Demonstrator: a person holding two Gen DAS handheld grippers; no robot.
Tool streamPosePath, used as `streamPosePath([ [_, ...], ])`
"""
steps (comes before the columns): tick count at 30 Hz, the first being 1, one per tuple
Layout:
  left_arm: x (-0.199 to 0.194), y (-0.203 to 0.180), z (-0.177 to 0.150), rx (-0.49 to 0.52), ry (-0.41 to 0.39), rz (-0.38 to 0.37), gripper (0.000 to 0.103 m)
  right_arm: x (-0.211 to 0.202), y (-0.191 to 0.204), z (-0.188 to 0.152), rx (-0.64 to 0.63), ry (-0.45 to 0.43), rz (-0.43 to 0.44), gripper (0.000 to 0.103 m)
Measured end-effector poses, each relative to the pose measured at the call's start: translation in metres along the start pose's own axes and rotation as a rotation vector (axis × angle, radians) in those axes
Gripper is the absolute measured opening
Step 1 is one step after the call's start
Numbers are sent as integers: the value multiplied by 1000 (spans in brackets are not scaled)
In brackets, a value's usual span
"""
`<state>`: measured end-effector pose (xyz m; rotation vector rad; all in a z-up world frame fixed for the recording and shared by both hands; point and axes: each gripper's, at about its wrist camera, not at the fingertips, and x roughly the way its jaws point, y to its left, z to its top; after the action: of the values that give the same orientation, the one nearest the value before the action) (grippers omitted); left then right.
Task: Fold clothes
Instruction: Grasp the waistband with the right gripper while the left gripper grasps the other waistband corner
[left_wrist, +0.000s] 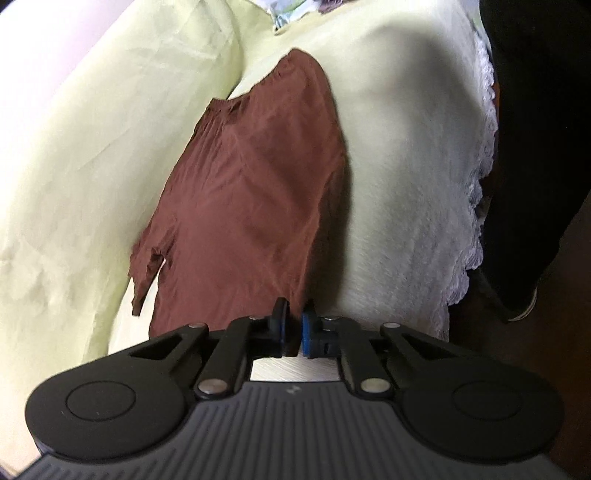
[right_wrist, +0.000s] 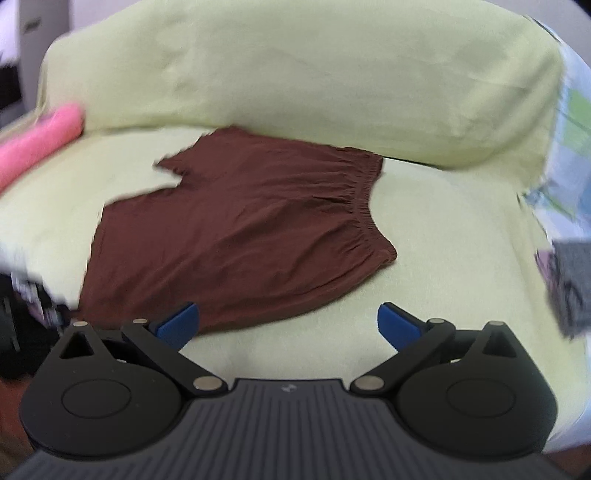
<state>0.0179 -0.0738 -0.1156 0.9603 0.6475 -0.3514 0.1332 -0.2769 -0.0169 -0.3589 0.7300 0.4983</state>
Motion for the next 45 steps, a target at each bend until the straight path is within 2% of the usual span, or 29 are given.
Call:
streamPosePath([
  [3, -3, 32, 3, -24, -18, -75, 7, 4, -1, 2, -99, 24, 6, 102],
  [5, -2, 48, 4, -37, -12, -93, 7, 6, -5, 2, -150, 15, 29, 102],
  [8, -2, 86, 8, -77, -5, -155, 7, 11, -8, 3, -309, -12, 12, 99],
  [10, -4, 106, 11, -92, -7, -174, 7, 21, -8, 1, -450, -12, -12, 93],
  [12, -2, 119, 13, -105, 1, -190, 7, 32, -12, -1, -559, -17, -31, 80],
  [14, 1, 131, 14, -126, 4, -216, 7, 43, -18, -3, -622, -8, -44, 75],
  [19, 17, 151, 10, -165, 11, -283, 7, 85, -37, -13, -901, 35, -67, 65],
  [21, 24, 159, 3, -190, 26, -302, 7, 102, -47, -16, -1026, 61, -78, 55],
  [23, 29, 168, 0, -238, 45, -338, 7, 111, -53, -13, -1079, 70, -75, 55],
  [25, 30, 174, -3, -270, 75, -362, 7, 122, -58, -7, -1128, 94, -35, 55],
  [29, 36, 189, -6, -365, 145, -376, 7, 136, -61, 0, -1213, 111, 13, 55],
  [31, 37, 195, -5, -417, 179, -370, 7, 143, -62, 2, -1258, 131, 66, 50],
  [32, 37, 198, -5, -427, 186, -366, 7, 145, -63, 3, -1272, 137, 83, 43],
  [35, 36, 205, 2, -471, 219, -357, 7, 151, -64, 9, -1289, 158, 155, 37],
  [37, 35, 209, 7, -503, 241, -355, 7, 151, -64, 8, -1305, 160, 187, 30],
  [38, 35, 210, 8, -508, 245, -356, 7, 151, -64, 8, -1313, 162, 203, 23],
  [41, 36, 204, 11, -486, 263, -346, 7, 152, -68, 9, -1324, 177, 229, 23],
  [42, 34, 196, 11, -465, 278, -346, 13, 152, -68, 9, -1324, 183, 234, 23],
  [43, 32, 188, 11, -443, 294, -345, 32, 152, -68, 9, -1325, 188, 239, 23],
  [44, 30, 184, 11, -427, 295, -346, 43, 152, -68, 10, -1322, 187, 244, 23],
  [45, 24, 171, 11, -370, 289, -345, 54, 151, -67, 10, -1315, 186, 254, 23],
])
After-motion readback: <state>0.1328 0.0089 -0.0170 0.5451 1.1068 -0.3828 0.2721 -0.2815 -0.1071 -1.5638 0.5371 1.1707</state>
